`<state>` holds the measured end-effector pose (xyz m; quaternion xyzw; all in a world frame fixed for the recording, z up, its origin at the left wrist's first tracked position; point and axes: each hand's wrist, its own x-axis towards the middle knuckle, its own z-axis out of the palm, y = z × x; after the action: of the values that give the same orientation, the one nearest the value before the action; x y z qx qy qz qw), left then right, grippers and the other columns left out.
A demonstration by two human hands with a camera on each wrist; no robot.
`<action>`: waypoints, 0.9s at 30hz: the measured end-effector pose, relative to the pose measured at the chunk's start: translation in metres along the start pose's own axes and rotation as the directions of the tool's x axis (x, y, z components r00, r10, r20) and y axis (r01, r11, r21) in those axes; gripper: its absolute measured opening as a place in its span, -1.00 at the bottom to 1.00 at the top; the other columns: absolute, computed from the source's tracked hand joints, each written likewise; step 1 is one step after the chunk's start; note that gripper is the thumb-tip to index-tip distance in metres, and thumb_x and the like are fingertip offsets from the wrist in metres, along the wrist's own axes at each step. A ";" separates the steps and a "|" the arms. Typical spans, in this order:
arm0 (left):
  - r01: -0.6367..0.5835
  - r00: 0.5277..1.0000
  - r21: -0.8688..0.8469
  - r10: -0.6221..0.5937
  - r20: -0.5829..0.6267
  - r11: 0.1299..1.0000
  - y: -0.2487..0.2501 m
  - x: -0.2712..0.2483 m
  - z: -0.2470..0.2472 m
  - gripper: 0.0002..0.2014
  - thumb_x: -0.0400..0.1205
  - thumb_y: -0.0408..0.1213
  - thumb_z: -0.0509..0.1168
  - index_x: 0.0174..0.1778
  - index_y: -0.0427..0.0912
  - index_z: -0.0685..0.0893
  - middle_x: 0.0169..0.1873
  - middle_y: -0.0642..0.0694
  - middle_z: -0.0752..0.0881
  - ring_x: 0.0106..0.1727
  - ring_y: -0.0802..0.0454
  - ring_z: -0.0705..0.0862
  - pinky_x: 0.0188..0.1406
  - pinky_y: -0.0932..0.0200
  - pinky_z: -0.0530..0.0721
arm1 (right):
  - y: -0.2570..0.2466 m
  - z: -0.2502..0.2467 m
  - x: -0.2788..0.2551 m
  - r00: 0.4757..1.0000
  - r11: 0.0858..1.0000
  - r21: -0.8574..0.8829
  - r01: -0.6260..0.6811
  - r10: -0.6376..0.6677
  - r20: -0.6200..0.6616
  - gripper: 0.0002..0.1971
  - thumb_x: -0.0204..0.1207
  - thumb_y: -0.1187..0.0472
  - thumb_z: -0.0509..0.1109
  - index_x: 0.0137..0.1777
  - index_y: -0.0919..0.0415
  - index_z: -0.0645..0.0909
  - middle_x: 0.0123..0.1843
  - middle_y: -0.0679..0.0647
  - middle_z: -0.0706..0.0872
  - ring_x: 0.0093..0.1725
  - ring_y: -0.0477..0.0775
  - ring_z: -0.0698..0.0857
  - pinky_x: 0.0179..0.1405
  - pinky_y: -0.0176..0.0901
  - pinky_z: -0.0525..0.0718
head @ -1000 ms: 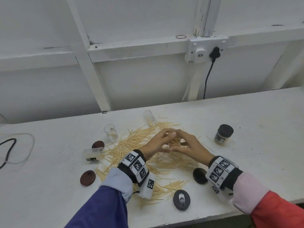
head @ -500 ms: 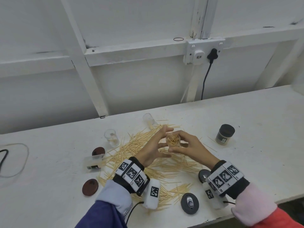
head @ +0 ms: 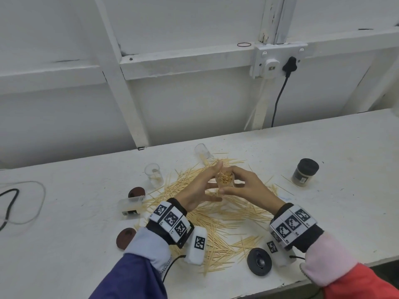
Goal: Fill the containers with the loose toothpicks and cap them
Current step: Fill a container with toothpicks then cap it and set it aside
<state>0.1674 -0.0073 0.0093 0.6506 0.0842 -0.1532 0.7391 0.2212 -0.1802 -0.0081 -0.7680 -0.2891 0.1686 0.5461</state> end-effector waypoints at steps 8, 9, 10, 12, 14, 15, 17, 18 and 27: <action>-0.024 0.997 0.113 0.032 -0.069 0.993 -0.004 -0.002 -0.006 -0.37 0.61 0.37 0.13 0.46 0.05 0.54 0.34 0.00 0.62 0.20 -0.02 0.70 0.09 -0.07 0.78 | -0.002 0.012 0.007 1.000 0.998 -0.069 -0.008 0.010 0.029 -0.46 0.31 -0.18 0.60 0.30 -0.17 0.60 0.15 -0.31 0.71 0.22 -0.19 0.66 0.28 0.09 0.68; -0.022 0.998 0.102 0.027 -0.049 0.995 -0.005 -0.003 -0.009 -0.34 0.58 0.42 0.14 0.47 0.07 0.53 0.37 0.01 0.61 0.23 -0.03 0.69 0.09 -0.08 0.78 | -0.001 0.012 0.008 0.999 0.997 -0.072 -0.013 0.015 0.031 -0.43 0.29 -0.23 0.59 0.31 -0.18 0.59 0.18 -0.30 0.71 0.24 -0.19 0.65 0.29 0.11 0.67; -0.021 0.999 0.096 0.024 -0.027 0.995 -0.006 -0.004 -0.011 -0.33 0.56 0.42 0.16 0.47 0.08 0.53 0.38 0.02 0.59 0.26 -0.04 0.68 0.10 -0.09 0.77 | -0.001 0.012 0.009 0.999 0.997 -0.075 -0.015 0.017 0.032 -0.42 0.28 -0.25 0.59 0.31 -0.18 0.59 0.18 -0.29 0.71 0.24 -0.18 0.65 0.29 0.12 0.67; -0.036 0.999 0.107 0.037 -0.004 0.994 -0.007 -0.006 -0.013 -0.40 0.58 0.33 0.23 0.43 0.04 0.54 0.34 0.02 0.62 0.22 0.01 0.70 0.15 -0.10 0.76 | -0.002 0.012 0.009 0.999 0.996 -0.084 -0.018 0.020 0.034 -0.46 0.30 -0.21 0.59 0.28 -0.15 0.60 0.15 -0.30 0.70 0.22 -0.19 0.65 0.28 0.12 0.67; -0.063 0.997 0.134 0.068 -0.035 0.989 -0.006 -0.007 -0.013 -0.51 0.63 0.22 0.28 0.36 -0.01 0.59 0.20 0.00 0.69 0.07 0.10 0.75 0.19 -0.11 0.74 | -0.004 0.013 0.010 0.999 0.996 -0.087 -0.011 0.014 0.039 -0.53 0.35 -0.12 0.60 0.25 -0.10 0.62 0.11 -0.30 0.71 0.17 -0.21 0.66 0.26 0.10 0.69; -0.068 0.995 0.136 0.078 -0.066 0.988 -0.006 -0.007 -0.012 -0.54 0.63 0.19 0.29 0.32 -0.02 0.61 0.14 -0.01 0.71 0.00 0.13 0.76 0.19 -0.10 0.74 | -0.006 0.014 0.010 0.999 0.996 -0.089 -0.004 0.007 0.043 -0.54 0.36 -0.09 0.60 0.24 -0.08 0.63 0.10 -0.30 0.71 0.15 -0.22 0.67 0.25 0.08 0.69; -0.064 0.989 0.136 0.080 -0.120 0.989 -0.005 -0.006 -0.011 -0.57 0.62 0.15 0.31 0.27 -0.04 0.64 0.11 0.01 0.73 -0.05 0.14 0.75 0.18 -0.09 0.74 | -0.008 0.016 0.010 0.999 0.997 -0.082 0.011 -0.007 0.051 -0.53 0.38 -0.03 0.61 0.28 -0.03 0.62 0.13 -0.27 0.72 0.17 -0.21 0.66 0.25 0.03 0.69; -0.059 0.987 0.141 0.079 -0.137 0.988 -0.005 -0.006 -0.011 -0.57 0.60 0.14 0.33 0.27 -0.05 0.64 0.11 0.01 0.73 -0.02 0.13 0.75 0.17 -0.08 0.73 | -0.008 0.017 0.010 0.998 0.997 -0.076 0.021 -0.016 0.055 -0.51 0.39 -0.01 0.61 0.31 -0.01 0.61 0.16 -0.23 0.72 0.20 -0.20 0.66 0.26 0.01 0.69; -0.025 0.998 0.093 0.030 -0.051 0.995 -0.005 -0.010 -0.016 -0.45 0.52 0.17 0.39 0.35 -0.05 0.59 0.26 -0.10 0.69 0.19 0.01 0.72 0.15 -0.10 0.76 | -0.009 0.017 0.009 0.997 0.999 -0.042 0.034 -0.031 0.076 -0.52 0.36 0.08 0.65 0.27 -0.07 0.63 0.14 -0.24 0.73 0.18 -0.22 0.67 0.17 -0.20 0.71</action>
<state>0.1571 0.0088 0.0059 0.6890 0.0871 -0.1297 0.7078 0.2166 -0.1600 -0.0053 -0.7679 -0.3253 0.1822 0.5208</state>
